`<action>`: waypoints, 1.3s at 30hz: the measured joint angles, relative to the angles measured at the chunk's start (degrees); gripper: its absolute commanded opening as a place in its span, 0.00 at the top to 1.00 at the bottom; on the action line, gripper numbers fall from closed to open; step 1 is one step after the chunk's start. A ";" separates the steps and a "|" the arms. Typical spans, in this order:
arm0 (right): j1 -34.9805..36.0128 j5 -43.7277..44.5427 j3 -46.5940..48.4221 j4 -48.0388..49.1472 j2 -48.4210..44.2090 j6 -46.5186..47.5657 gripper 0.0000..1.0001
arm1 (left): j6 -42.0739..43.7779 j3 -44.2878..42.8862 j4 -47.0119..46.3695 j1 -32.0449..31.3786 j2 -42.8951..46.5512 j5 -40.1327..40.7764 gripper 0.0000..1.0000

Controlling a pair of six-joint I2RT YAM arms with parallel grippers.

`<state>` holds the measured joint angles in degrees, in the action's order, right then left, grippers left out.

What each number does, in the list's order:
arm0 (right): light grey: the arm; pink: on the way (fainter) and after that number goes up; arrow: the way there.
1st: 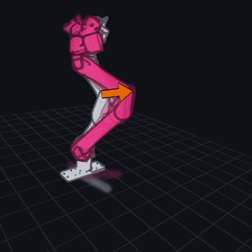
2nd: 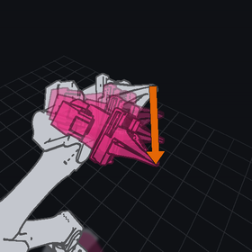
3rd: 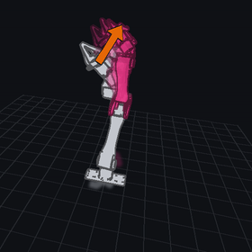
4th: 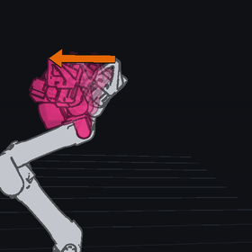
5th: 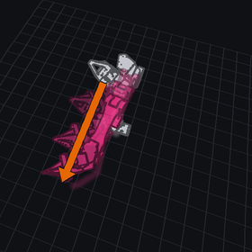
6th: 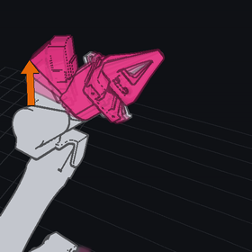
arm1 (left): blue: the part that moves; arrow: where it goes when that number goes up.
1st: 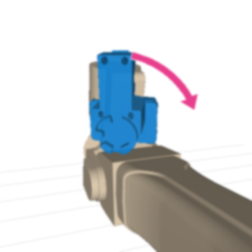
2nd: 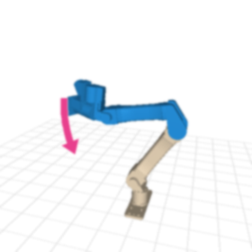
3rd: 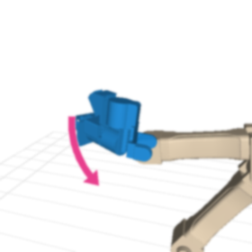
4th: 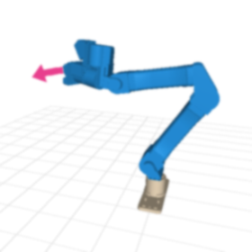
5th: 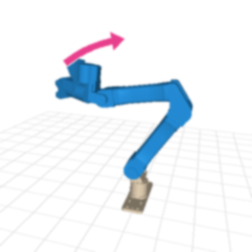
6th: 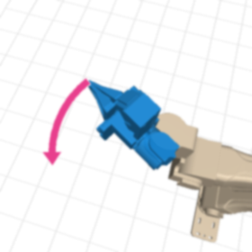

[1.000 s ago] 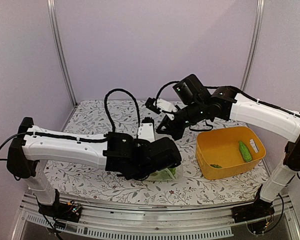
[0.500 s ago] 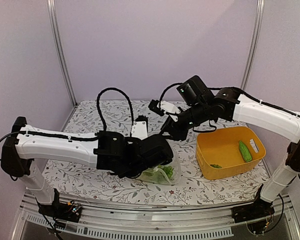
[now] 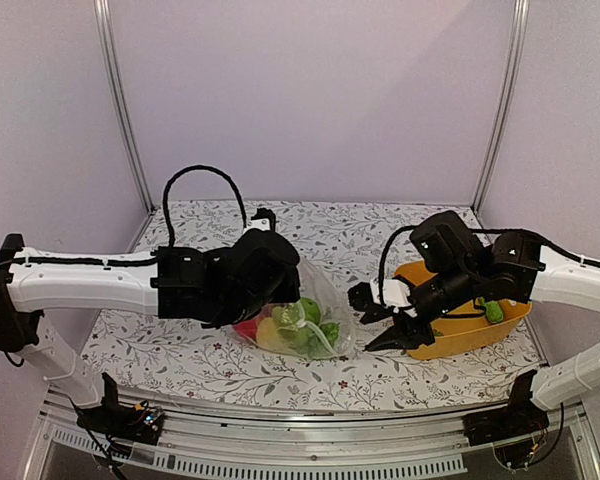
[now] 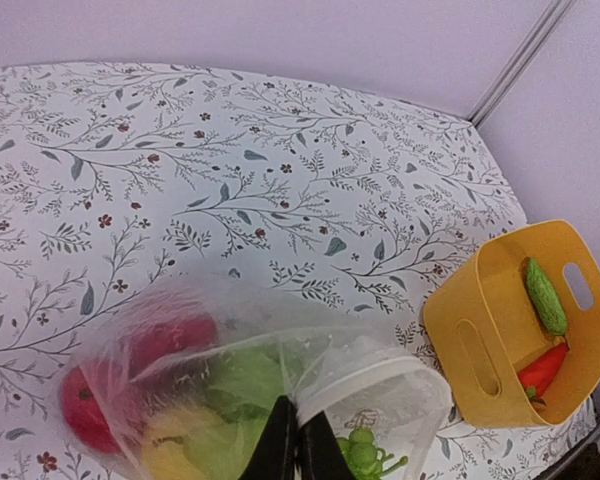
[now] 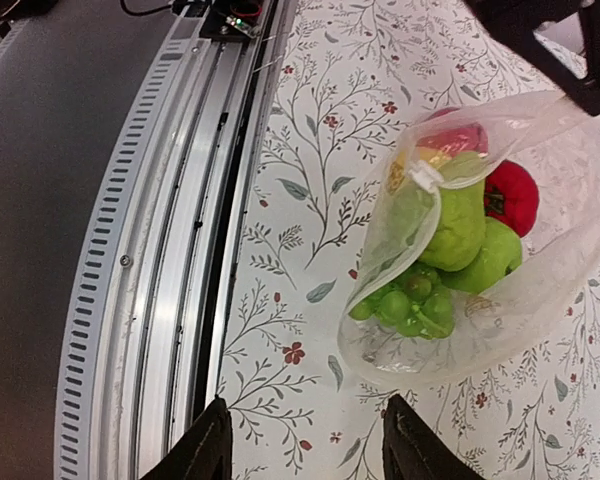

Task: Place the food in the zip-top bag and seal the zipper
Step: Pass from the right arm to the left, then adjust the zipper food storage bag at the center of the board.

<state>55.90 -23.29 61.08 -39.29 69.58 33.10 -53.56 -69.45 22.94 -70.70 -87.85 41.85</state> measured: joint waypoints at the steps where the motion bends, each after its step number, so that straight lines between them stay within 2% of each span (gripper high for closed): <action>1: 0.90 0.31 -1.53 0.74 0.35 0.76 0.46 | 0.28 0.17 -0.17 0.31 0.09 -0.37 0.97; 4: 3.82 1.95 -5.46 2.54 1.79 3.34 0.45 | 1.16 0.28 -0.94 0.94 0.15 -1.22 0.97; 10: 7.80 7.52 -6.73 9.86 5.73 6.14 0.43 | 1.92 0.37 -1.22 1.22 0.59 -2.08 0.97; 18: 8.98 17.88 -8.57 19.41 13.16 7.26 0.48 | 2.01 1.03 -1.27 1.57 2.01 -2.75 0.96; 22: 8.98 20.24 -9.33 22.91 15.85 7.23 0.62 | 2.19 1.25 -1.33 1.73 2.03 -3.34 0.96; 28: 9.35 23.41 -9.75 26.38 18.03 7.34 0.99 | 2.38 2.58 -1.57 1.88 2.78 -3.91 0.96; 30: 9.38 24.20 -9.75 27.02 18.51 7.72 1.00 | 2.36 3.13 -1.66 2.01 3.61 -3.93 0.90; 31: 9.49 24.46 -9.73 27.04 18.67 7.76 1.00 | 2.45 3.30 -1.66 2.10 3.98 -3.96 0.84; 33: 9.60 24.98 -9.57 26.75 18.67 7.85 1.00 | 2.27 3.52 -1.60 2.25 4.66 -4.13 0.63; 35: 9.68 25.29 -8.74 26.01 18.36 7.89 1.00 | 2.32 3.52 -1.36 2.38 5.18 -4.37 0.50; 39: 9.75 25.35 -3.30 20.72 16.00 8.02 1.00 | 1.11 2.56 1.01 3.04 5.79 -5.88 0.40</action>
<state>65.65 2.07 57.78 -18.57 85.58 41.12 -52.45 -66.89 23.94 -67.66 -82.06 35.97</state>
